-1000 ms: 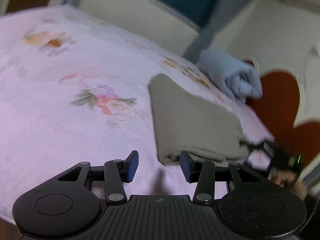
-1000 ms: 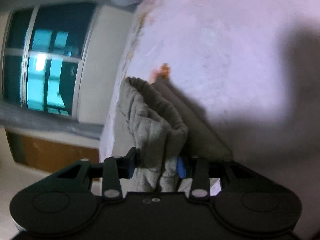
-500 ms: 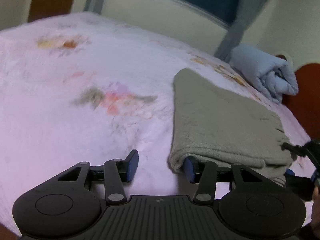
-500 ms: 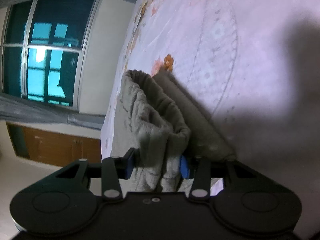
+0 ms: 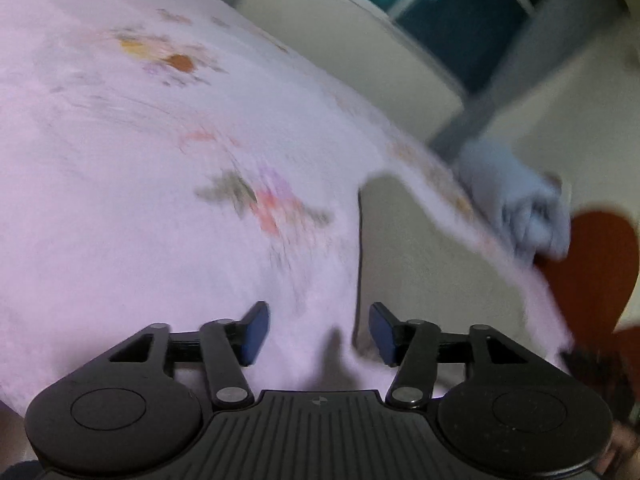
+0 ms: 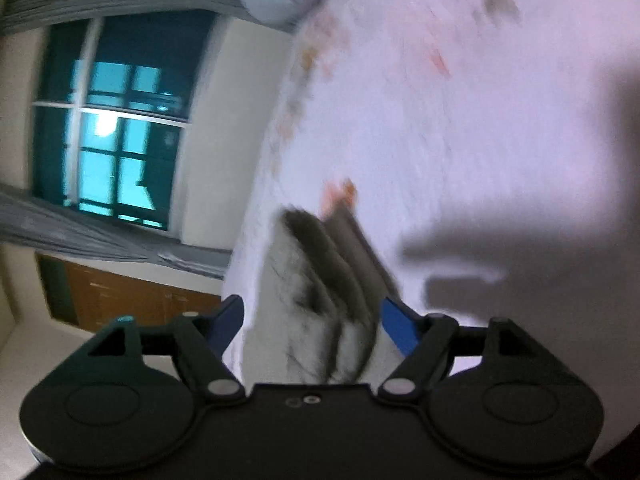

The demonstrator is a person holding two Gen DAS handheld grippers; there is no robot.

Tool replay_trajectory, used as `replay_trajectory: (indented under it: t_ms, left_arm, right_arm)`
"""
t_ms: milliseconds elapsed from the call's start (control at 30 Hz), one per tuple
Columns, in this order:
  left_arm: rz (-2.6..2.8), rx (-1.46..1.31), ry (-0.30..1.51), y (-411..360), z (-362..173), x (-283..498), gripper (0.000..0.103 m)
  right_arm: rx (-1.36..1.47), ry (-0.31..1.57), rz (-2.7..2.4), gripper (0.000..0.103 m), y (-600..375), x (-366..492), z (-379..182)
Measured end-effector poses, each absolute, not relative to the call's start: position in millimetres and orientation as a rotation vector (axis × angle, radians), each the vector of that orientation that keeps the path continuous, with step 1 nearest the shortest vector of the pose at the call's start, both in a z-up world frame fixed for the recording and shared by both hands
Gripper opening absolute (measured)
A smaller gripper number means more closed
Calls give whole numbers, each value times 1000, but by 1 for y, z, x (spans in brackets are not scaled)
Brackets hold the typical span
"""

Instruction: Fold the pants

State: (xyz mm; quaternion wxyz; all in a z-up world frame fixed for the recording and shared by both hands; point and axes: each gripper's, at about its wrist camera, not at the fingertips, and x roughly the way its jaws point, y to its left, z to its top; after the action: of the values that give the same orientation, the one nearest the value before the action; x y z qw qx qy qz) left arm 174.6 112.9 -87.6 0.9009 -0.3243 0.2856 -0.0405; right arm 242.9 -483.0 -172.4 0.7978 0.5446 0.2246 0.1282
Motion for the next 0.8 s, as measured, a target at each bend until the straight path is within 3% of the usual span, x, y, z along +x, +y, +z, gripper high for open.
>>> replay_trajectory:
  t_ms: [167, 333, 400, 433, 467, 500, 533, 567, 600, 633, 667, 800]
  left_arm:
    - [-194, -759, 468, 91, -50, 211, 59]
    - [-391, -847, 518, 35, -55, 246, 59]
    - [-319, -789, 661, 21, -82, 255, 59]
    - [-302, -810, 689, 24, -102, 257, 49]
    - [-292, -860, 668, 33, -118, 255, 22]
    - [-272, -900, 684, 42, -125, 255, 10]
    - [-275, -964, 698, 54, -129, 254, 5]
    - [-296, -1041, 675, 68, -130, 249, 10]
    - [-286, -1053, 644, 78, -125, 244, 15]
    - [-268, -1029, 613, 87, -117, 240, 46]
    - [-223, -980, 591, 96, -107, 238, 103]
    - [-139, -819, 599, 108, -84, 270, 103]
  right_arm:
    - [1089, 434, 433, 70, -449, 264, -134]
    - [985, 603, 396, 68, -400, 310, -146]
    - [935, 634, 310, 38, -401, 316, -161]
    - [966, 639, 290, 18, -409, 316, -168]
    - [1014, 651, 295, 10, -416, 316, -175]
    - [1051, 665, 319, 10, -422, 317, -179]
    - [1080, 672, 357, 14, -427, 316, -179]
    - [1085, 663, 386, 32, -431, 312, -174]
    - [1062, 625, 405, 40, -437, 304, -165]
    - [1023, 582, 410, 60, -443, 296, -157]
    - [1002, 546, 424, 92, -449, 290, -151]
    - [998, 585, 367, 97, -473, 299, -159]
